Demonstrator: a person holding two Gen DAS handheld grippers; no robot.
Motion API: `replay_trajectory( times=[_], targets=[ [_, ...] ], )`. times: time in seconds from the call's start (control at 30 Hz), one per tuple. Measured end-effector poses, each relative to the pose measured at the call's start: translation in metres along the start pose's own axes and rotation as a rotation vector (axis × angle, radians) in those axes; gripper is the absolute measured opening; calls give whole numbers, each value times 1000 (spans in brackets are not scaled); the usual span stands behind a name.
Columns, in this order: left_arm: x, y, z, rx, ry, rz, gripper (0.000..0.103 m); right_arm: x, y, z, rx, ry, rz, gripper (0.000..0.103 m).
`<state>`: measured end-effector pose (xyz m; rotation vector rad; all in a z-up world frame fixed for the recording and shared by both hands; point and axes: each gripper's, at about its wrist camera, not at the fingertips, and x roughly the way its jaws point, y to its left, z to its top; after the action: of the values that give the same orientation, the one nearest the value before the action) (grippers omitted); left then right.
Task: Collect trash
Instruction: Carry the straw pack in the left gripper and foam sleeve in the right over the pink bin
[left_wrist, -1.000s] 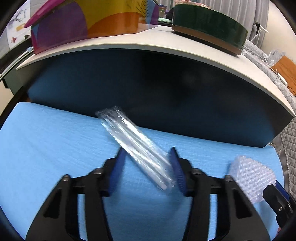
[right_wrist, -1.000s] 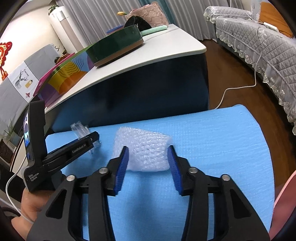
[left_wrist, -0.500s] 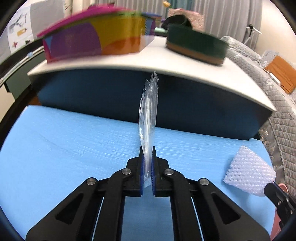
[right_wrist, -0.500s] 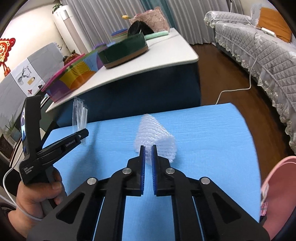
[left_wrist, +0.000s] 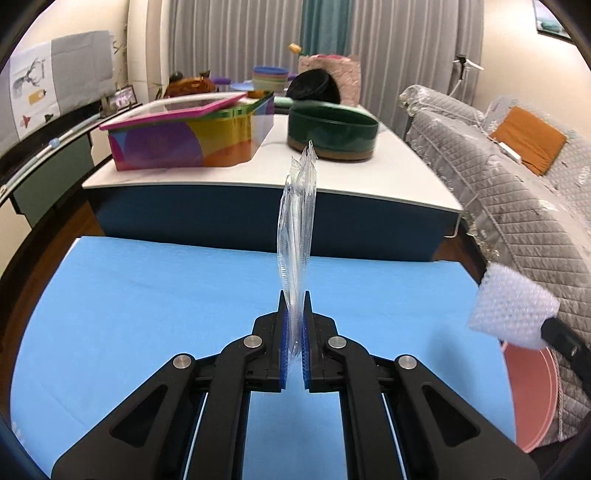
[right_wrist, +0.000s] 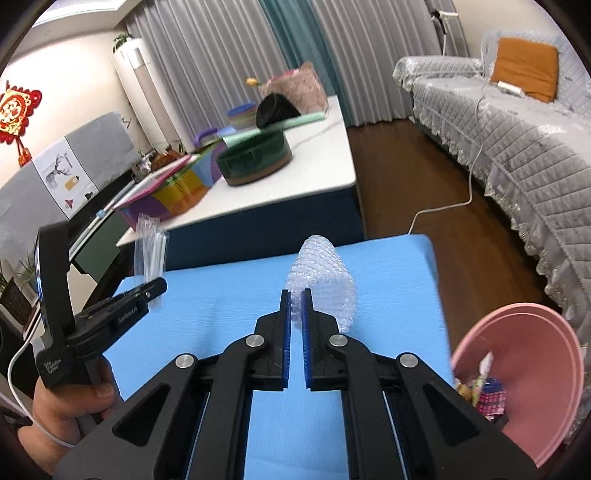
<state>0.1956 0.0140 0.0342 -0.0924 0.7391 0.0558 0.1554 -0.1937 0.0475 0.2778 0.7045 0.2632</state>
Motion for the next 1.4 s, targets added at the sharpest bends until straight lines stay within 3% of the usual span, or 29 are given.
replay_trajectory(
  times=[0.37, 0.67, 1.4],
  targets=[
    [-60, -20, -39, 69, -34, -59, 5, -91, -10, -19, -11, -109, -41, 5],
    [-86, -51, -63, 116, -47, -112, 5, -136, -30, -29, -6, -176, -82, 5],
    [-84, -172, -77, 256, -36, -256, 5, -167, -118, -43, 65, -226, -258, 5]
  ],
)
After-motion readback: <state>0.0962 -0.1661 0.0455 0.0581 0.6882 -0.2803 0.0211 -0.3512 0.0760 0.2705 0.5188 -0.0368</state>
